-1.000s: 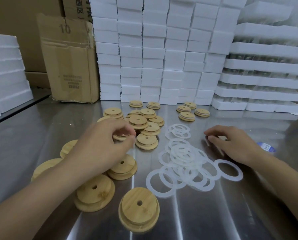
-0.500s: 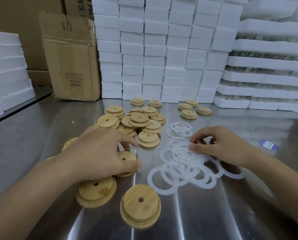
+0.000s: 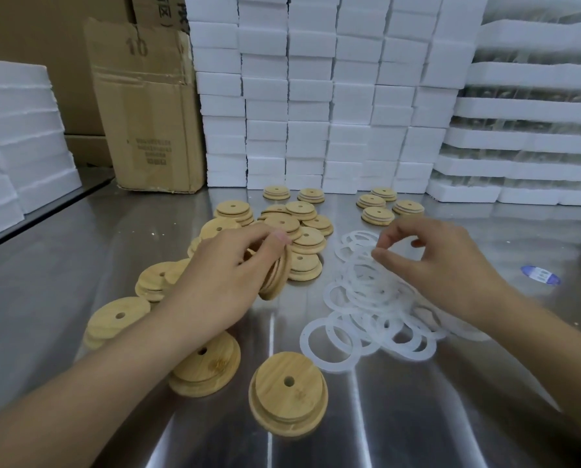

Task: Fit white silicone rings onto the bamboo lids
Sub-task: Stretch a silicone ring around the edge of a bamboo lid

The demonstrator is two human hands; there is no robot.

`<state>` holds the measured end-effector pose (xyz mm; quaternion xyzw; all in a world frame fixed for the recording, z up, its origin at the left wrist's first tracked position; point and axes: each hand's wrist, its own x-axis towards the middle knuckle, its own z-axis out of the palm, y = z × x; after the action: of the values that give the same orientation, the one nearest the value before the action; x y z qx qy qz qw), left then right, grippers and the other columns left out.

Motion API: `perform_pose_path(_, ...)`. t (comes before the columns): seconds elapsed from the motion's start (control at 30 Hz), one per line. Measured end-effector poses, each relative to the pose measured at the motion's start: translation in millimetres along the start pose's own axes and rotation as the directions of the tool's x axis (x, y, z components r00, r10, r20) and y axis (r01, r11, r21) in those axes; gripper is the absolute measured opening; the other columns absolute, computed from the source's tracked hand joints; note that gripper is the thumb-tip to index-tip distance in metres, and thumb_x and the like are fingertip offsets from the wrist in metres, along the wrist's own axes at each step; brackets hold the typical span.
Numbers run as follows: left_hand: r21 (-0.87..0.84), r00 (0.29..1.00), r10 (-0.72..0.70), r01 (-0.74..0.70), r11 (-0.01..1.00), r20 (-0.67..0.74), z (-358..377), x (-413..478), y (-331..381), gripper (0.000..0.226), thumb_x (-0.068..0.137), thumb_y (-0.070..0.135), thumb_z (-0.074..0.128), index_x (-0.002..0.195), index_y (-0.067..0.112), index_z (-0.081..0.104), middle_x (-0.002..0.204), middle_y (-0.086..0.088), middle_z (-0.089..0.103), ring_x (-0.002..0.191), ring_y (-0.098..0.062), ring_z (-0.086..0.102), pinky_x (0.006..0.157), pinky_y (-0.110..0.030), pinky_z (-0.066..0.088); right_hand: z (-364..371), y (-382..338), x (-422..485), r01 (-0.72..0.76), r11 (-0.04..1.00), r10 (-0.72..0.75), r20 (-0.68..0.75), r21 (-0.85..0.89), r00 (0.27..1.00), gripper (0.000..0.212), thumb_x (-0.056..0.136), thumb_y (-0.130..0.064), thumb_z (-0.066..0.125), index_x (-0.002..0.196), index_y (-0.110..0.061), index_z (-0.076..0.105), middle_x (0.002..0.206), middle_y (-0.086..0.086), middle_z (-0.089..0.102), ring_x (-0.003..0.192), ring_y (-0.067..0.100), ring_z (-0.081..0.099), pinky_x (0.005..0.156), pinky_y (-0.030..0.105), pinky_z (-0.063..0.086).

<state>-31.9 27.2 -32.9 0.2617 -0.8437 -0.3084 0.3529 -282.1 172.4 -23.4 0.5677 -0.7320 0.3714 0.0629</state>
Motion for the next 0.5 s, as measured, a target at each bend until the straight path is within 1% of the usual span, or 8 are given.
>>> perform_pose_path(0.03, -0.015, 1.0, 0.007, -0.007, 1.0, -0.003, 0, 0, -1, 0.039, 0.101, 0.062, 0.046, 0.097, 0.037, 0.076, 0.089, 0.014, 0.073, 0.083, -0.011, 0.066, 0.068, -0.018, 0.048, -1, -4, -1, 0.025, 1.0, -0.025, -0.02, 0.01, 1.0, 0.013, 0.093, -0.031, 0.076, 0.083, -0.036, 0.07, 0.094, -0.023, 0.072, 0.102, -0.009, 0.062, 0.083, 0.005, 0.04)
perform_pose_path(0.1, -0.009, 0.999, 0.029, -0.029, 1.0, 0.018, 0, 0, -3, 0.047, 0.094, 0.069, 0.05, 0.088, 0.028, 0.074, 0.086, 0.009, 0.073, 0.078, -0.013, 0.065, 0.066, -0.023, 0.05, -2, -12, -3, 0.068, 0.997, -0.066, -0.054, 0.041, 0.996, 0.013, 0.094, -0.027, 0.076, 0.085, -0.034, 0.069, 0.09, -0.02, 0.073, 0.1, -0.004, 0.065, 0.081, 0.002, 0.039)
perform_pose_path(0.17, 0.04, 0.997, 0.052, -0.055, 0.998, 0.065, 1, -1, -3, 0.048, 0.088, 0.072, 0.055, 0.082, 0.027, 0.073, 0.081, 0.011, 0.071, 0.074, -0.007, 0.063, 0.063, -0.02, 0.048, -1, -22, -6, 0.095, 0.991, -0.087, -0.084, 0.091, 0.993, 0.012, 0.094, -0.026, 0.077, 0.086, -0.032, 0.069, 0.087, -0.018, 0.073, 0.096, 0.0, 0.067, 0.08, 0.004, 0.041)
perform_pose_path(0.23, 0.061, 0.994, 0.065, -0.07, 0.996, 0.085, 1, -3, -2, 0.043, 0.086, 0.071, 0.059, 0.08, 0.031, 0.074, 0.078, 0.016, 0.07, 0.071, -0.002, 0.062, 0.062, -0.015, 0.045, 2, -32, -8, 0.099, 0.977, -0.08, -0.104, 0.189, 0.991, 0.014, 0.094, -0.024, 0.077, 0.085, -0.032, 0.07, 0.086, -0.016, 0.073, 0.092, 0.005, 0.069, 0.077, 0.011, 0.045)
perform_pose_path(0.33, 0.051, 0.996, 0.07, -0.073, 0.996, 0.05, 0, -2, -2, 0.027, 0.089, 0.062, 0.066, 0.085, 0.038, 0.077, 0.082, 0.023, 0.073, 0.076, -0.002, 0.067, 0.065, -0.014, 0.048, 6, -45, -12, 0.096, 0.927, -0.061, -0.107, 0.361, 0.992, 0.015, 0.095, -0.02, 0.077, 0.085, -0.029, 0.07, 0.086, -0.008, 0.073, 0.087, 0.015, 0.07, 0.074, 0.025, 0.051)
perform_pose_path(0.37, 0.052, 0.996, 0.075, -0.077, 0.996, 0.041, 0, -2, -3, 0.022, 0.091, 0.058, 0.069, 0.087, 0.039, 0.078, 0.082, 0.024, 0.074, 0.077, -0.003, 0.068, 0.066, -0.013, 0.049, 8, -48, -13, 0.1, 0.906, -0.063, -0.101, 0.412, 0.993, 0.015, 0.095, -0.019, 0.077, 0.085, -0.028, 0.07, 0.085, -0.007, 0.073, 0.086, 0.015, 0.069, 0.074, 0.026, 0.052)
perform_pose_path(0.43, 0.063, 0.996, 0.079, -0.082, 0.995, 0.052, -1, 0, -3, 0.013, 0.094, 0.05, 0.072, 0.097, 0.041, 0.081, 0.084, 0.026, 0.075, 0.081, 0.0, 0.069, 0.068, -0.012, 0.049, 11, -54, -17, 0.094, 0.866, -0.075, -0.058, 0.492, 0.995, 0.012, 0.094, -0.021, 0.075, 0.083, -0.026, 0.07, 0.085, -0.006, 0.072, 0.085, 0.013, 0.068, 0.074, 0.022, 0.052)
perform_pose_path(0.5, 0.059, 0.994, 0.071, -0.076, 0.995, 0.084, -1, 1, -4, 0.015, 0.097, 0.043, 0.073, 0.11, 0.042, 0.081, 0.089, 0.026, 0.076, 0.086, 0.002, 0.07, 0.07, -0.011, 0.05, 14, -58, -20, 0.07, 0.849, -0.086, 0.006, 0.524, 0.996, 0.009, 0.091, -0.024, 0.072, 0.082, -0.024, 0.07, 0.088, -0.005, 0.071, 0.086, 0.011, 0.068, 0.076, 0.019, 0.05)
